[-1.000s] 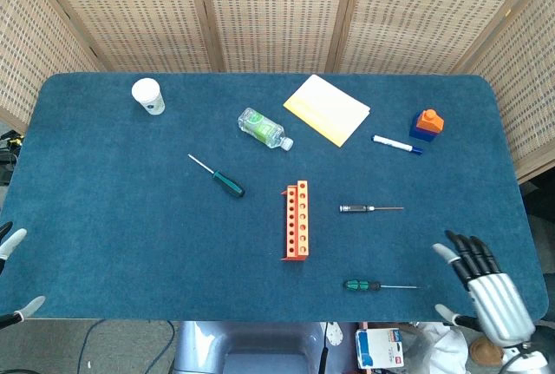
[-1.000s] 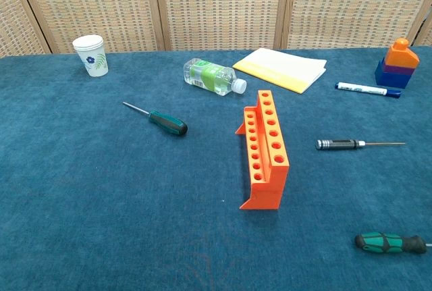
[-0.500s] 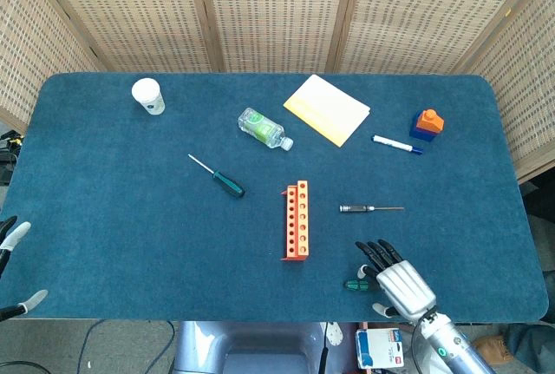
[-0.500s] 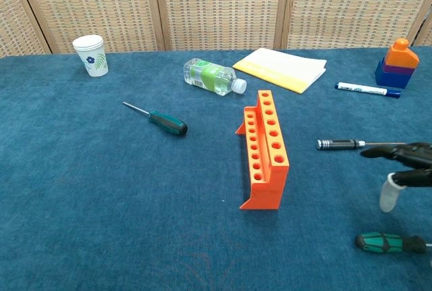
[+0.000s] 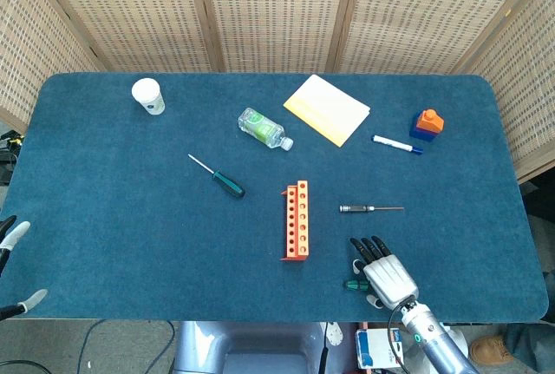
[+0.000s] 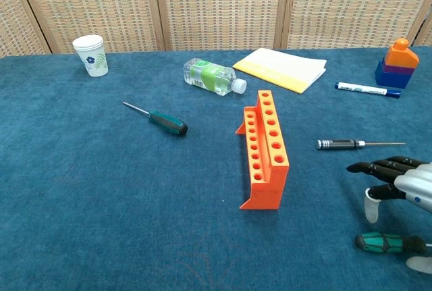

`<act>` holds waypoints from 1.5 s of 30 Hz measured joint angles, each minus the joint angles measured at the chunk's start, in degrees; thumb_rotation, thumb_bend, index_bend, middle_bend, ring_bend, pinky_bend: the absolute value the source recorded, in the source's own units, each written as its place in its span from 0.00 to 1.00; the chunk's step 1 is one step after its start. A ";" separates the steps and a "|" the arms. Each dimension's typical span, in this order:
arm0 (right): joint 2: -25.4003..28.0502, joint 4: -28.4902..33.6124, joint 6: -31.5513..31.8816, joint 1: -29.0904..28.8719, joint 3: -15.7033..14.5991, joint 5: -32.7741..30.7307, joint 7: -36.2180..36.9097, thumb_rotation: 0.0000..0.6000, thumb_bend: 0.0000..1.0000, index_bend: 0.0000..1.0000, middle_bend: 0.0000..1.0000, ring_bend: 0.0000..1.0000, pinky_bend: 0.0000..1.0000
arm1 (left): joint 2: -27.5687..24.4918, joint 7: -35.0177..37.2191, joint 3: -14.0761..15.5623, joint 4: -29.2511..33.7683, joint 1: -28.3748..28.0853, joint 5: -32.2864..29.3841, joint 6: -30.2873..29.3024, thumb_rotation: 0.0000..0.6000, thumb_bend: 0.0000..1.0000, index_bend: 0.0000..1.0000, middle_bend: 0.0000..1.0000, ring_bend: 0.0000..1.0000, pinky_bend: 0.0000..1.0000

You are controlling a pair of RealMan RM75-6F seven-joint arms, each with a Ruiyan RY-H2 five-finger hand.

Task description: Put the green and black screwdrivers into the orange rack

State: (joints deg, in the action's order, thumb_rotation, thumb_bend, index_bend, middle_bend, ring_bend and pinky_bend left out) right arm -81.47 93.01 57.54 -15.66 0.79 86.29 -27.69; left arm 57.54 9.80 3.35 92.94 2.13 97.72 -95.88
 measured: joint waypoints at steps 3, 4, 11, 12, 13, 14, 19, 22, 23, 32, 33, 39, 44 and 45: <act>-0.32 0.20 -0.45 -0.34 -0.01 -1.63 -1.58 1.00 0.19 0.40 0.00 0.00 0.00 | 0.02 -0.13 0.02 0.04 -0.05 -0.02 0.20 1.00 0.00 0.00 0.00 0.00 0.00; -0.46 0.26 -0.52 -0.45 -0.04 -1.98 -1.97 1.00 0.20 0.40 0.00 0.00 0.00 | 0.03 -0.17 0.02 0.07 -0.06 -0.05 0.22 1.00 0.00 0.00 0.00 0.00 0.00; -1.49 0.62 -0.92 -1.18 -0.12 -4.67 -4.10 1.00 0.30 0.46 0.00 0.00 0.00 | 0.03 -0.19 -0.14 0.19 -0.08 -0.37 0.30 1.00 0.00 0.00 0.00 0.00 0.00; -1.59 0.74 -0.93 -1.32 -0.13 -4.99 -4.40 1.00 0.31 0.46 0.00 0.00 0.00 | 0.04 -0.20 -0.15 0.19 -0.10 -0.39 0.34 1.00 0.00 0.00 0.00 0.00 0.00; -1.68 0.85 -0.93 -1.46 -0.16 -5.17 -4.71 1.00 0.32 0.47 0.00 0.00 0.00 | 0.04 -0.19 -0.15 0.18 -0.12 -0.40 0.39 1.00 0.00 0.00 0.00 0.00 0.00; -1.76 1.00 -0.91 -1.64 -0.24 -5.38 -5.01 1.00 0.34 0.49 0.00 0.00 0.00 | 0.04 -0.17 -0.16 0.18 -0.15 -0.44 0.47 1.00 0.00 0.00 0.00 0.00 0.00; -1.93 1.53 -0.66 -2.10 -0.72 -5.94 -5.37 1.00 0.41 0.56 0.00 0.00 0.00 | -0.06 0.06 -0.20 0.22 -0.23 -0.55 0.62 1.00 0.00 0.00 0.00 0.00 0.00; -1.81 1.96 0.11 -2.12 -0.83 -5.33 -4.38 1.00 0.42 0.57 0.00 0.00 0.00 | -0.12 0.27 -0.28 0.23 -0.25 -0.70 0.62 1.00 0.00 0.00 0.00 0.00 0.00; -1.67 2.26 0.50 -2.10 -0.85 -4.93 -3.62 1.00 0.42 0.57 0.00 0.00 0.00 | -0.16 0.33 -0.28 0.24 -0.25 -0.74 0.64 1.00 0.00 0.00 0.00 0.00 0.00; 2.47 7.59 5.07 -2.15 0.48 -0.01 13.18 1.00 0.43 0.57 0.00 0.00 0.00 | -0.42 0.99 -0.23 0.20 -0.16 -0.56 0.33 1.00 0.00 0.00 0.00 0.00 0.00; 3.26 8.39 5.58 -2.21 0.77 0.46 15.90 1.00 0.43 0.57 0.00 0.00 0.00 | -0.45 1.12 -0.22 0.19 -0.12 -0.54 0.23 1.00 0.00 0.00 0.00 0.00 0.00; 9.30 13.43 8.58 -3.03 3.28 3.11 36.94 1.00 0.43 0.57 0.00 0.00 0.00 | -0.62 1.78 -0.08 -0.03 0.09 -0.14 -0.28 1.00 0.00 0.00 0.00 0.00 0.00; 13.84 16.71 9.83 -4.57 6.06 3.77 56.22 1.00 0.43 0.58 0.00 0.00 0.00 | -0.76 2.26 -0.04 -0.13 0.18 -0.01 -0.52 1.00 0.00 0.00 0.00 0.00 0.00; 14.50 17.29 9.88 -4.92 6.57 3.72 59.48 1.00 0.43 0.58 0.00 0.00 0.00 | -0.77 2.31 -0.05 -0.14 0.18 -0.04 -0.51 1.00 0.00 0.00 0.00 0.00 0.00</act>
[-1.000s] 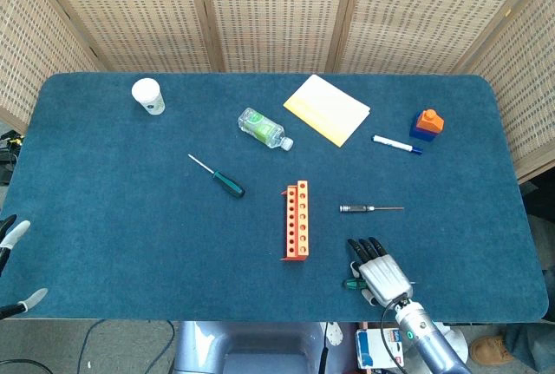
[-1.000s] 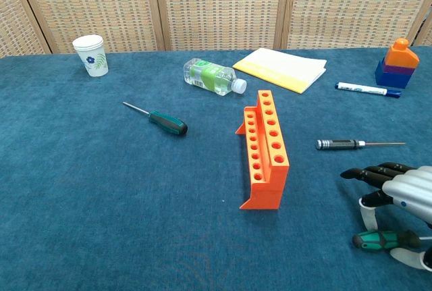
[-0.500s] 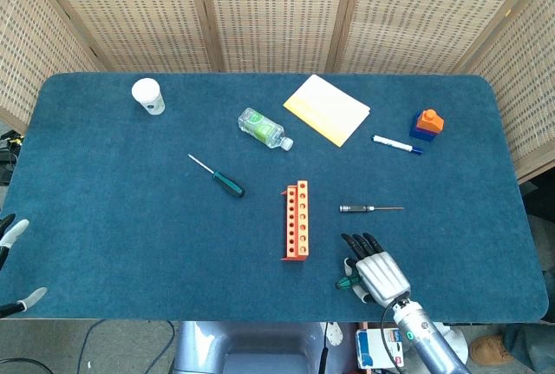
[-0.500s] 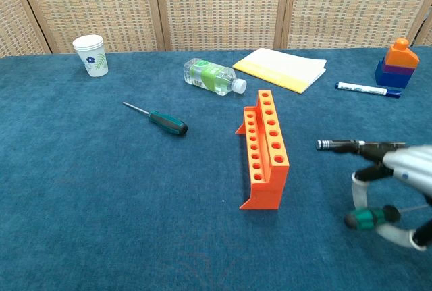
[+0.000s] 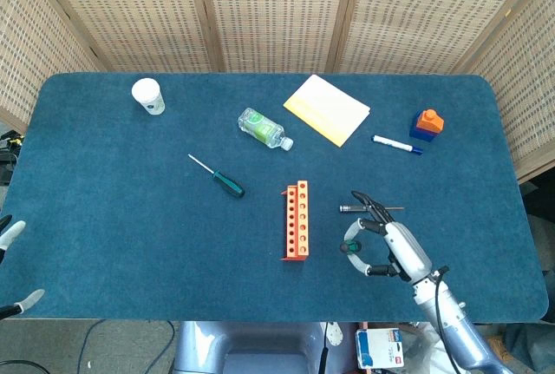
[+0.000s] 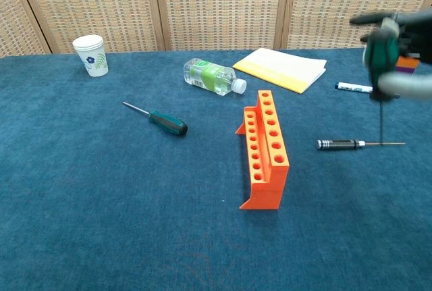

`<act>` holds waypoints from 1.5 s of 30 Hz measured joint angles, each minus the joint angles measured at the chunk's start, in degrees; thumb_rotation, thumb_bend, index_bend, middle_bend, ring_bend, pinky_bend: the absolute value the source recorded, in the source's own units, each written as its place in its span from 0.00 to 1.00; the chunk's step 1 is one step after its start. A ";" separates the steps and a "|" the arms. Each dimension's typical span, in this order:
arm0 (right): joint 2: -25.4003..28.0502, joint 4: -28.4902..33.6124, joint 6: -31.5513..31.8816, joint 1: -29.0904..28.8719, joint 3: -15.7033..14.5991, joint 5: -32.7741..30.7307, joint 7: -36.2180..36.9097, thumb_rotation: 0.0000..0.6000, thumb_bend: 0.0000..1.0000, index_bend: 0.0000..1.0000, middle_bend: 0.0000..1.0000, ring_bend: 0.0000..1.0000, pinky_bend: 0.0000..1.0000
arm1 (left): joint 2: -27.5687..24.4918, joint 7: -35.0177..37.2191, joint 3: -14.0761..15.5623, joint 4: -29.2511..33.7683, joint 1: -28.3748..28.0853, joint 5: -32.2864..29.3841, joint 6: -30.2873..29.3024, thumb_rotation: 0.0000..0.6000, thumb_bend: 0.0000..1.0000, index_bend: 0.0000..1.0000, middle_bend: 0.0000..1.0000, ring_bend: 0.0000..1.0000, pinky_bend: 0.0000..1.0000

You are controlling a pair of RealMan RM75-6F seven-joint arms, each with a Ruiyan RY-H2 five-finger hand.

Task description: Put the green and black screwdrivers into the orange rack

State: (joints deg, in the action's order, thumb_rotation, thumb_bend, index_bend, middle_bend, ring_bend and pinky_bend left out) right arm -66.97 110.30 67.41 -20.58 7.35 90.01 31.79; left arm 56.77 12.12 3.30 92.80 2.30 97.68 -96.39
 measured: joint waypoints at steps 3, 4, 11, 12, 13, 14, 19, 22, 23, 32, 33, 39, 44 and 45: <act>1.88 2.14 -0.26 -1.32 1.57 -0.37 10.38 1.00 0.43 0.58 0.00 0.00 0.00 | -0.03 0.03 -0.07 0.02 -0.09 -0.23 0.26 1.00 0.00 0.00 0.00 0.00 0.00; 2.36 2.76 -0.45 -1.77 2.05 -0.53 13.33 1.00 0.43 0.59 0.00 0.00 0.00 | -0.04 0.03 -0.07 0.03 -0.13 -0.29 0.38 1.00 0.00 0.00 0.00 0.00 0.00; 3.04 5.93 -2.52 -5.98 6.33 -5.31 28.39 1.00 0.43 0.59 0.00 0.00 0.00 | -0.12 -0.03 -0.29 0.25 -0.40 -1.06 1.12 1.00 0.00 0.00 0.00 0.00 0.00; 2.62 6.10 -2.65 -6.25 6.71 -6.50 28.74 1.00 0.43 0.59 0.00 0.00 0.00 | -0.12 -0.08 -0.30 0.28 -0.45 -1.15 1.31 1.00 0.00 0.00 0.00 0.00 0.00; 2.15 6.26 -2.81 -6.51 7.05 -7.73 28.98 1.00 0.43 0.59 0.00 0.00 0.00 | -0.13 -0.14 -0.31 0.33 -0.53 -1.22 1.52 1.00 0.00 0.00 0.00 0.00 0.00; 1.50 6.43 -3.17 -6.86 7.43 -9.34 29.36 1.00 0.43 0.60 0.00 0.00 0.00 | -0.14 -0.25 -0.32 0.41 -0.64 -1.29 1.80 1.00 0.00 0.00 0.00 0.00 0.00; -1.11 5.31 -6.05 -8.43 7.85 -12.54 30.23 1.00 0.43 0.60 0.00 0.00 0.00 | -0.20 -0.65 -0.42 0.69 -0.90 -1.66 2.36 1.00 0.00 0.00 0.00 0.00 0.00; -2.82 3.57 -7.86 -9.16 7.35 -12.66 30.71 1.00 0.43 0.60 0.00 0.00 0.00 | -0.23 -0.65 -0.44 0.76 -0.86 -1.74 2.33 1.00 0.00 0.00 0.00 0.00 0.00; -3.48 2.95 -8.36 -9.36 6.98 -12.46 30.89 1.00 0.43 0.61 0.00 0.00 0.00 | -0.22 -0.68 -0.45 0.78 -0.87 -1.75 2.33 1.00 0.00 0.00 0.00 0.00 0.00; -8.19 -0.99 -8.95 -10.21 4.48 -8.81 28.00 1.00 0.43 0.63 0.00 0.00 0.00 | -0.18 -1.22 -0.36 1.04 -1.08 -1.75 2.92 1.00 0.00 0.00 0.00 0.00 0.00; -8.90 -1.58 -8.85 -10.27 4.26 -8.62 27.19 1.00 0.43 0.63 0.00 0.00 0.00 | -0.19 -1.17 -0.38 1.03 -1.06 -1.78 2.87 1.00 0.00 0.00 0.00 0.00 0.00; -12.45 -5.13 -8.28 -10.36 3.06 -8.57 24.39 1.00 0.43 0.63 0.00 0.00 0.00 | -0.29 -0.95 -0.47 0.96 -1.13 -2.04 3.06 1.00 0.00 0.00 0.00 0.00 0.00; -13.27 -6.27 -7.97 -10.26 2.75 -8.50 23.74 1.00 0.43 0.63 0.00 0.00 0.00 | -0.30 -1.17 -0.44 1.09 -1.19 -2.07 3.22 1.00 0.00 0.00 0.00 0.00 0.00; -13.38 -6.41 -7.92 -10.27 2.79 -8.49 23.70 1.00 0.43 0.63 0.00 0.00 0.00 | -0.30 -1.18 -0.45 1.11 -1.18 -2.07 3.20 1.00 0.00 0.00 0.00 0.00 0.00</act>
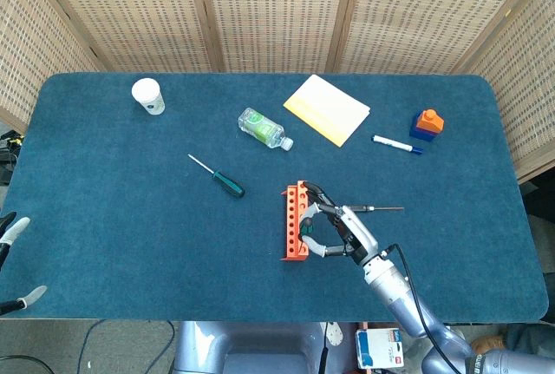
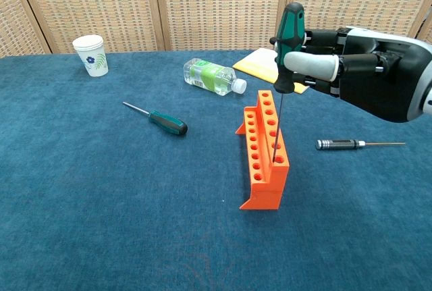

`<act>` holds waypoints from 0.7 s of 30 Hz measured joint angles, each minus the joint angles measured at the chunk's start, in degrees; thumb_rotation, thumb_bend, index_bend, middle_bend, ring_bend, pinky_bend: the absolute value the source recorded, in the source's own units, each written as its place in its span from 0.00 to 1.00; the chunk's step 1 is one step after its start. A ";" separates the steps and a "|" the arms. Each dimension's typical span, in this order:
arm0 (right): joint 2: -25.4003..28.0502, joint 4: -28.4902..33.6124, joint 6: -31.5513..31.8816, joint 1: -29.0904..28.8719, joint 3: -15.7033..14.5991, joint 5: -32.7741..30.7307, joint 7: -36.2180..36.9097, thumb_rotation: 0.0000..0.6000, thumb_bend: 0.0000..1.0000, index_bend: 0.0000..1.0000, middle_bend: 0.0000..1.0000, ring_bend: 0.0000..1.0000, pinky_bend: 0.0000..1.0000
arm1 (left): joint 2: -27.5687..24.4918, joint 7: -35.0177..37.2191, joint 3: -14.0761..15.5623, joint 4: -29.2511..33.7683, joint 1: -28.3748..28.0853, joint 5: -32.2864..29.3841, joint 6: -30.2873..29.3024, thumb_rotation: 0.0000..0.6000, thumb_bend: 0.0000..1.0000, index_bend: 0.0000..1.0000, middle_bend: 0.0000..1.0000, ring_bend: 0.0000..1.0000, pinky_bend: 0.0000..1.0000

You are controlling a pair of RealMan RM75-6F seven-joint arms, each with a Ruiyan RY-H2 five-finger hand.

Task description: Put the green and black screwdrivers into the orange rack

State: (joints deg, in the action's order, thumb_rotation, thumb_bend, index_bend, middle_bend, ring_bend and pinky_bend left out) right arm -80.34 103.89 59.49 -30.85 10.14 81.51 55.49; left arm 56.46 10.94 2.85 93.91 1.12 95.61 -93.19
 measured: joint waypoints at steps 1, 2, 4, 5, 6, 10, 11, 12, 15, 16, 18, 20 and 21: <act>-0.06 -0.06 0.05 0.00 0.07 -0.01 0.04 1.00 0.43 0.63 0.00 0.00 0.00 | 0.00 -0.02 0.00 0.01 0.01 0.00 -0.01 1.00 0.00 0.00 0.00 0.00 0.00; -0.07 -0.11 0.12 0.00 0.17 -0.02 0.17 1.00 0.43 0.63 0.00 0.00 0.00 | 0.01 -0.06 0.02 0.03 0.04 0.01 -0.03 1.00 0.00 0.00 0.00 0.00 0.00; -0.01 -0.19 0.21 0.00 0.35 -0.03 0.38 1.00 0.43 0.64 0.00 0.00 0.00 | 0.02 -0.10 0.02 0.05 0.02 0.02 0.00 1.00 0.00 0.00 0.00 0.00 0.00; 0.06 -0.22 0.24 0.01 0.40 -0.02 0.53 1.00 0.43 0.64 0.00 0.00 0.00 | 0.02 -0.14 0.03 0.07 0.00 0.03 0.06 1.00 0.00 0.00 0.00 0.00 0.00; 0.12 -0.24 0.30 0.04 0.45 -0.02 0.68 1.00 0.43 0.64 0.00 0.00 0.00 | 0.03 -0.16 0.04 0.08 -0.02 0.02 0.12 1.00 0.00 0.00 0.00 0.00 0.00; 0.56 -0.32 0.52 0.18 0.66 0.06 1.48 1.00 0.43 0.64 0.00 0.00 0.00 | 0.08 -0.38 0.02 0.14 -0.10 -0.10 0.35 1.00 0.00 0.00 0.00 0.00 0.00; 0.69 -0.35 0.54 0.22 0.67 0.16 1.67 1.00 0.43 0.64 0.00 0.00 0.00 | 0.10 -0.43 0.01 0.15 -0.12 -0.12 0.38 1.00 0.00 0.00 0.00 0.00 0.00; 0.76 -0.38 0.56 0.24 0.68 0.20 1.79 1.00 0.43 0.64 0.00 0.00 0.00 | 0.10 -0.50 0.00 0.17 -0.13 -0.13 0.40 1.00 0.00 0.00 0.00 0.00 0.00; 0.86 -0.59 0.49 0.21 0.63 0.37 1.85 1.00 0.43 0.64 0.00 0.00 0.00 | 0.13 -0.70 0.03 0.27 -0.16 -0.11 0.49 1.00 0.00 0.00 0.00 0.00 0.00; 0.83 -0.69 0.45 0.20 0.57 0.41 1.82 1.00 0.43 0.64 0.00 0.00 0.00 | 0.13 -0.73 0.03 0.28 -0.15 -0.10 0.47 1.00 0.00 0.00 0.00 0.00 0.00; 0.63 -1.03 0.34 0.18 0.32 0.54 1.80 1.00 0.43 0.64 0.00 0.00 0.00 | 0.16 -0.78 0.01 0.33 -0.14 -0.10 0.42 1.00 0.00 0.00 0.00 0.00 0.00; 0.29 -1.29 0.32 0.22 0.08 0.65 1.99 1.00 0.43 0.64 0.00 0.00 0.00 | 0.15 -0.75 0.02 0.33 -0.10 -0.10 0.37 1.00 0.00 0.00 0.00 0.00 0.00; 0.15 -1.44 0.34 0.22 -0.01 0.76 2.07 1.00 0.43 0.64 0.00 0.00 0.00 | 0.15 -0.73 0.03 0.30 -0.11 -0.09 0.37 1.00 0.00 0.00 0.00 0.00 0.00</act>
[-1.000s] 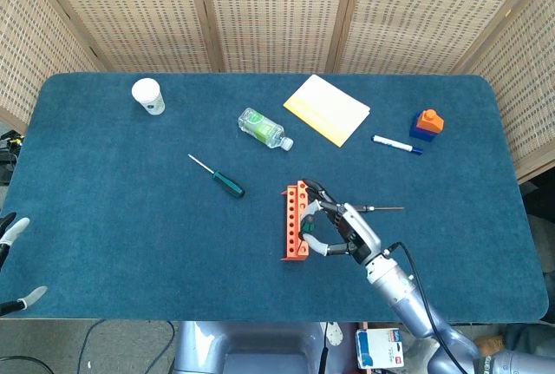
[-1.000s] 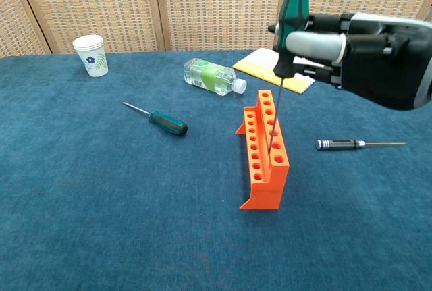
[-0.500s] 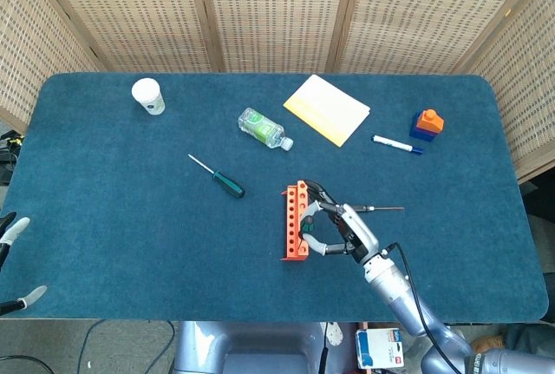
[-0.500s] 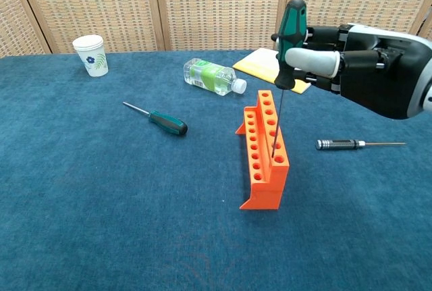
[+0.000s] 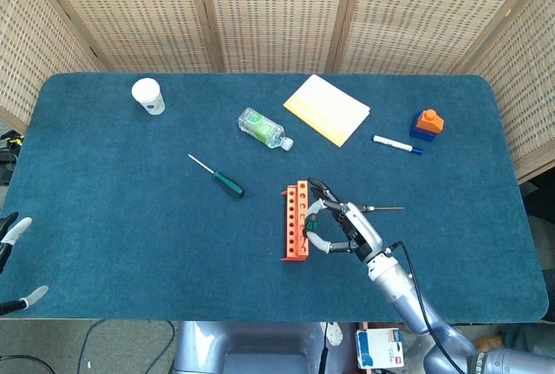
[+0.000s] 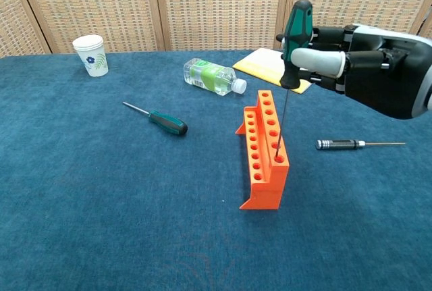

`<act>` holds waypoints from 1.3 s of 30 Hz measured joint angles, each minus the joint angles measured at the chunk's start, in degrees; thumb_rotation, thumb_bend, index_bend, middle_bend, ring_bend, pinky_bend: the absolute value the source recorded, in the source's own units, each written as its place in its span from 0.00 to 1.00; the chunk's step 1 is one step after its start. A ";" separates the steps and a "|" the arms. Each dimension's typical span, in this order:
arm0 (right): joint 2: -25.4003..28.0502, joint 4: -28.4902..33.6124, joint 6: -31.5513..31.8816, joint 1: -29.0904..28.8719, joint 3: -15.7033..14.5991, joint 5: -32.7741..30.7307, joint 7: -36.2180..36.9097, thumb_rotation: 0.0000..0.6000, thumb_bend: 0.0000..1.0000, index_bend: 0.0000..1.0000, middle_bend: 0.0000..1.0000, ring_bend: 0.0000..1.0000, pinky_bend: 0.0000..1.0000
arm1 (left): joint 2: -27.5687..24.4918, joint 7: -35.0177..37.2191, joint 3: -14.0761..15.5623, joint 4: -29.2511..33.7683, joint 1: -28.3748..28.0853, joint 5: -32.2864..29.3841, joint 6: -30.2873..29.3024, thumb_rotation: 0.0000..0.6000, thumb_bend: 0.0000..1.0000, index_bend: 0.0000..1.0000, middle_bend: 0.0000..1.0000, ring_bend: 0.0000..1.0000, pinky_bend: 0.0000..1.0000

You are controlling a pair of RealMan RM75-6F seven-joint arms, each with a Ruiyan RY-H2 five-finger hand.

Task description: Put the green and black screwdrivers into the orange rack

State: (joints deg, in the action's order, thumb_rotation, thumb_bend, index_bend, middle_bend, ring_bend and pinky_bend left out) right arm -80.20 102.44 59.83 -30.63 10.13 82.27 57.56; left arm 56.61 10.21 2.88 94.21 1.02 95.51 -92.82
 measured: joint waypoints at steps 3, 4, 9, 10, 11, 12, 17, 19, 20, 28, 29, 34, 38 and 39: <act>-0.65 -0.62 0.15 -0.03 -0.13 0.15 -0.39 1.00 0.43 0.64 0.00 0.00 0.00 | -0.02 0.09 -0.01 -0.02 -0.02 -0.03 0.02 1.00 0.00 0.00 0.00 0.00 0.00; -0.79 -0.71 0.14 -0.05 -0.17 0.15 -0.45 1.00 0.43 0.64 0.00 0.00 0.00 | -0.03 0.12 -0.03 -0.02 -0.03 -0.07 0.04 1.00 0.00 0.00 0.00 0.00 0.00; -1.37 -1.57 0.17 -0.13 -0.43 0.42 -0.69 1.00 0.43 0.64 0.00 0.00 0.00 | -0.11 0.23 -0.06 0.00 -0.07 -0.13 0.09 1.00 0.00 0.00 0.00 0.00 0.00; -1.46 -1.83 0.15 -0.15 -0.52 0.50 -0.72 1.00 0.43 0.64 0.00 0.00 0.00 | -0.11 0.24 -0.05 0.00 -0.05 -0.15 0.08 1.00 0.00 0.00 0.00 0.00 0.00; -1.60 -2.28 0.11 -0.17 -0.69 0.71 -0.69 1.00 0.43 0.64 0.00 0.00 0.00 | -0.12 0.24 -0.06 0.00 -0.05 -0.17 0.08 1.00 0.00 0.00 0.00 0.00 0.00; -1.71 -2.67 0.10 -0.18 -0.87 0.94 -0.64 1.00 0.43 0.64 0.00 0.00 0.00 | -0.10 0.25 -0.04 -0.03 -0.04 -0.16 0.09 1.00 0.00 0.00 0.00 0.00 0.00; -2.47 -5.04 0.35 -0.15 -2.05 2.84 0.62 1.00 0.43 0.64 0.00 0.00 0.00 | -0.09 0.16 -0.03 0.01 -0.12 -0.17 0.27 1.00 0.00 0.00 0.00 0.00 0.00; -2.69 -5.87 0.52 -0.17 -2.50 3.73 1.20 1.00 0.43 0.64 0.00 0.00 0.00 | -0.08 0.09 0.02 0.03 -0.14 -0.12 0.36 1.00 0.00 0.00 0.00 0.00 0.00; -2.87 -6.51 0.62 -0.19 -2.95 4.52 1.52 1.00 0.43 0.64 0.00 0.00 0.00 | -0.06 -0.01 0.04 0.05 -0.16 -0.11 0.42 1.00 0.00 0.00 0.00 0.00 0.00; -4.84 -11.59 2.09 -0.59 -5.46 8.85 2.47 1.00 0.43 0.64 0.00 0.00 0.00 | -0.06 -0.23 0.06 0.24 -0.28 -0.20 0.72 1.00 0.00 0.00 0.00 0.00 0.00; -5.25 -12.21 2.32 -0.63 -5.71 9.10 2.44 1.00 0.43 0.64 0.00 0.00 0.00 | -0.07 -0.22 0.06 0.24 -0.30 -0.21 0.76 1.00 0.00 0.00 0.00 0.00 0.00; -6.59 -14.55 2.53 -0.94 -6.40 9.36 2.58 1.00 0.43 0.64 0.00 0.00 0.00 | -0.14 -0.15 0.02 0.29 -0.50 -0.51 1.28 1.00 0.00 0.00 0.00 0.00 0.00; -7.36 -16.28 2.45 -1.33 -7.05 9.47 3.99 1.00 0.43 0.64 0.00 0.00 0.00 | -0.16 -0.32 0.01 0.44 -0.61 -0.64 1.52 1.00 0.00 0.00 0.00 0.00 0.00; -7.43 -16.59 2.38 -1.45 -7.21 9.55 4.41 1.00 0.43 0.64 0.00 0.00 0.00 | -0.15 -0.40 0.01 0.45 -0.63 -0.66 1.56 1.00 0.00 0.00 0.00 0.00 0.00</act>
State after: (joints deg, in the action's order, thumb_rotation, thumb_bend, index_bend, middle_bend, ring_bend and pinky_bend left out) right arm -87.63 85.86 62.21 -32.08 2.92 91.82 61.97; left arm 56.46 9.81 2.88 94.66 0.39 94.86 -91.26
